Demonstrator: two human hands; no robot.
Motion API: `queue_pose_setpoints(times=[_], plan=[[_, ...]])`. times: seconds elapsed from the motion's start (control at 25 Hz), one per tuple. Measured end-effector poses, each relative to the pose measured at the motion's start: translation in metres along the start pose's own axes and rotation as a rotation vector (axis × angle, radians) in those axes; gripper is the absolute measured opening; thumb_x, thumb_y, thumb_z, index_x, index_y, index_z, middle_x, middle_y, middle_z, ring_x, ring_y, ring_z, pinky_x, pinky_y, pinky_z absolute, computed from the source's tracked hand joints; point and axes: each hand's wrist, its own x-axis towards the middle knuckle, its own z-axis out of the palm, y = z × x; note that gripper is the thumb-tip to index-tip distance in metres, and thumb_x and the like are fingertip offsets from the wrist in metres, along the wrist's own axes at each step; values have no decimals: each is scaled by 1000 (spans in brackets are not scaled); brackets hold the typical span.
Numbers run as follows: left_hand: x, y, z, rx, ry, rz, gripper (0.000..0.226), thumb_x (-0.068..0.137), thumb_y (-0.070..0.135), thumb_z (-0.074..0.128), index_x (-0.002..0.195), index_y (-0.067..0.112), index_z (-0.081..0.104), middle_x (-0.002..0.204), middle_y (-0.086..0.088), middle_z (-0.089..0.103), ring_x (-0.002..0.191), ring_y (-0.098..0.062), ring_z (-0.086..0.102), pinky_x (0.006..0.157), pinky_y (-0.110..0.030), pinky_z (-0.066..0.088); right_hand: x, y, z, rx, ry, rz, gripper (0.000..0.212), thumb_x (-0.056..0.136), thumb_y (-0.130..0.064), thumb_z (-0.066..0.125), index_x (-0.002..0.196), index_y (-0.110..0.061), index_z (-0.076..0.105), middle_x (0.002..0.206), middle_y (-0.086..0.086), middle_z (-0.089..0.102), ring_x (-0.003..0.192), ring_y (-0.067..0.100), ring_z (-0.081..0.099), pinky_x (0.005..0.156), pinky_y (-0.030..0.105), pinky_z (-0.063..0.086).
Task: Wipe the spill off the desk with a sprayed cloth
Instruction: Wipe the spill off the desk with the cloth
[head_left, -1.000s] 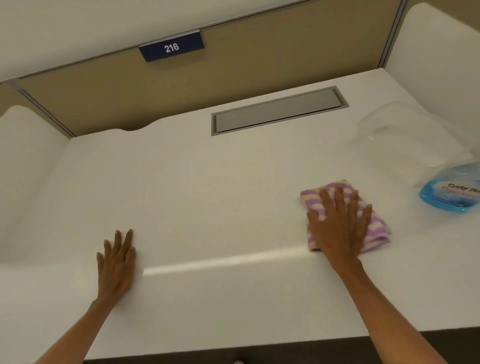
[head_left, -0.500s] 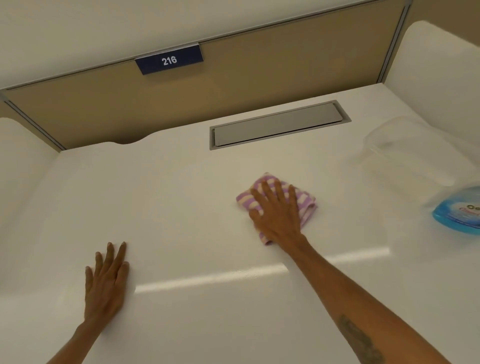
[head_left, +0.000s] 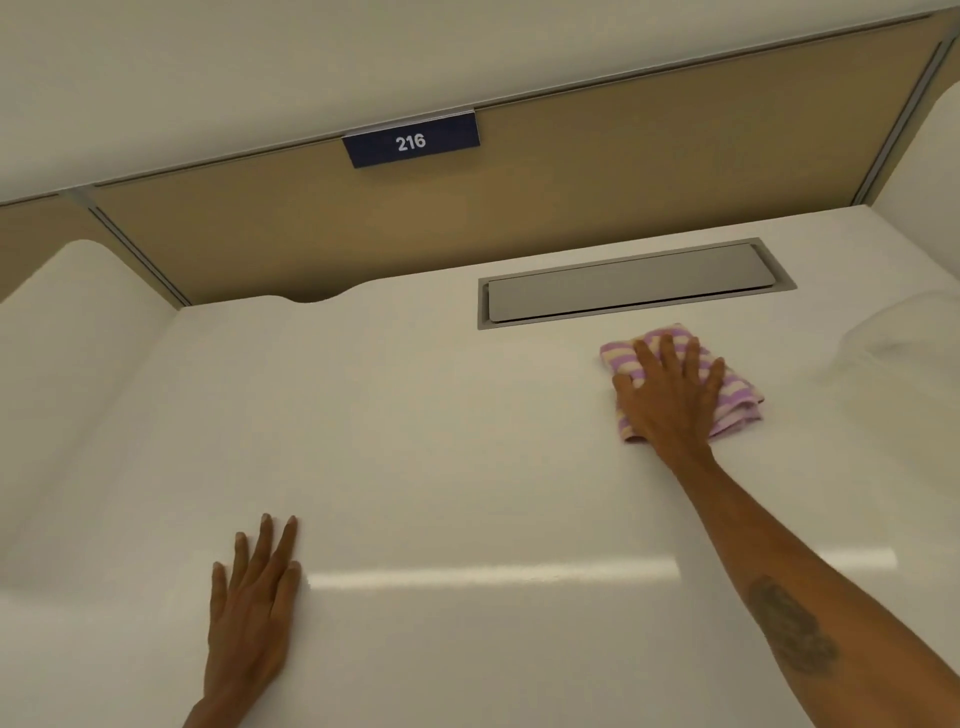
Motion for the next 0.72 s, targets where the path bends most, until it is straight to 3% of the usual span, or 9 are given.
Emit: queue_pose_setpoints(times=[0.2, 0.44, 0.6, 0.72], plan=[[2, -2, 2, -4, 14, 9, 55, 98, 49, 14, 152, 53, 7, 161, 28, -7, 150, 1, -16, 123, -32, -12, 38, -102, 19, 10, -80, -190, 57, 98, -51, 38, 150, -29, 37, 161, 5, 28, 151, 34, 15, 121, 59, 5], [2, -2, -1, 13, 20, 4, 54, 100, 48, 14, 153, 50, 8, 163, 24, -5, 151, -2, -14, 125, -36, -8, -52, -228, 38, 49, -216, -706, 58, 97, -53, 31, 152, -34, 30, 164, -3, 22, 153, 23, 9, 122, 53, -3], [1, 1, -4, 11, 11, 7, 54, 100, 47, 13, 154, 49, 7, 164, 22, -6, 151, -3, -15, 125, -39, -7, -118, -191, 31, 50, -318, -1138, 63, 86, -56, 36, 147, -40, 37, 161, -6, 30, 152, 21, 17, 122, 55, 5], [0, 1, -5, 12, 18, 7, 54, 100, 45, 12, 154, 48, 5, 164, 22, -9, 151, -4, -17, 125, -40, -6, -90, -139, 27, -8, -297, -1129, 69, 84, -57, 34, 151, -44, 26, 163, -11, 17, 153, 16, 6, 121, 50, 0]])
